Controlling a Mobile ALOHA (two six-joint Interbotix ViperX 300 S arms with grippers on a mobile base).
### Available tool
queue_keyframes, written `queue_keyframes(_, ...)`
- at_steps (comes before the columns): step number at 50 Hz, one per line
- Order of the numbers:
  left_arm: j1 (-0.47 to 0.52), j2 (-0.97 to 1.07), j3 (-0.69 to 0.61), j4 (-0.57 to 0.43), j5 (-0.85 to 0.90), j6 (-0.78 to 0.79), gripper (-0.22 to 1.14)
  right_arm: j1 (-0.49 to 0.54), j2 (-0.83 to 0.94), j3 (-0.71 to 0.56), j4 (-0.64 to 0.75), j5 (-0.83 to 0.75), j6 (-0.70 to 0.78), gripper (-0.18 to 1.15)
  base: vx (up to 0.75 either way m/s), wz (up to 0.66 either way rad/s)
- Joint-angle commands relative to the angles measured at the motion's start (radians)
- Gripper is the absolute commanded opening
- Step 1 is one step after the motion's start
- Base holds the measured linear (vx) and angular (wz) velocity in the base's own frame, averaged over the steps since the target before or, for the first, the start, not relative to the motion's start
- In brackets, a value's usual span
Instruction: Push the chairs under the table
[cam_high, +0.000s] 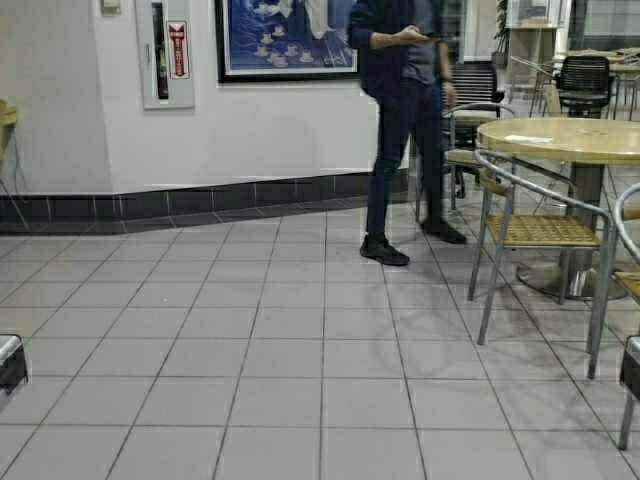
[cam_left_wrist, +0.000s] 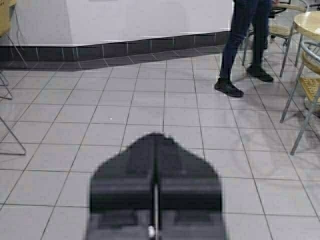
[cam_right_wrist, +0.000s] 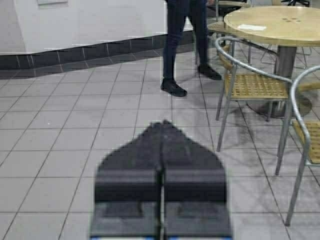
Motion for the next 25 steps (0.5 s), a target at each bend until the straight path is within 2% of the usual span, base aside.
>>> queue_keyframes(1, -0.002, 0.000, -0.025, -0.003, -0.005, -0.015, 0.02, 0.002, 0.003, -0.021, -0.002, -0.005, -0.003, 0.05, 0.21, 0.03)
queue_keyframes(25, -0.002, -0.029, -0.011, 0.000, 0.000, -0.026, 0.03, 0.002, -0.002, -0.023, -0.002, -0.005, 0.003, 0.05, 0.19, -0.03)
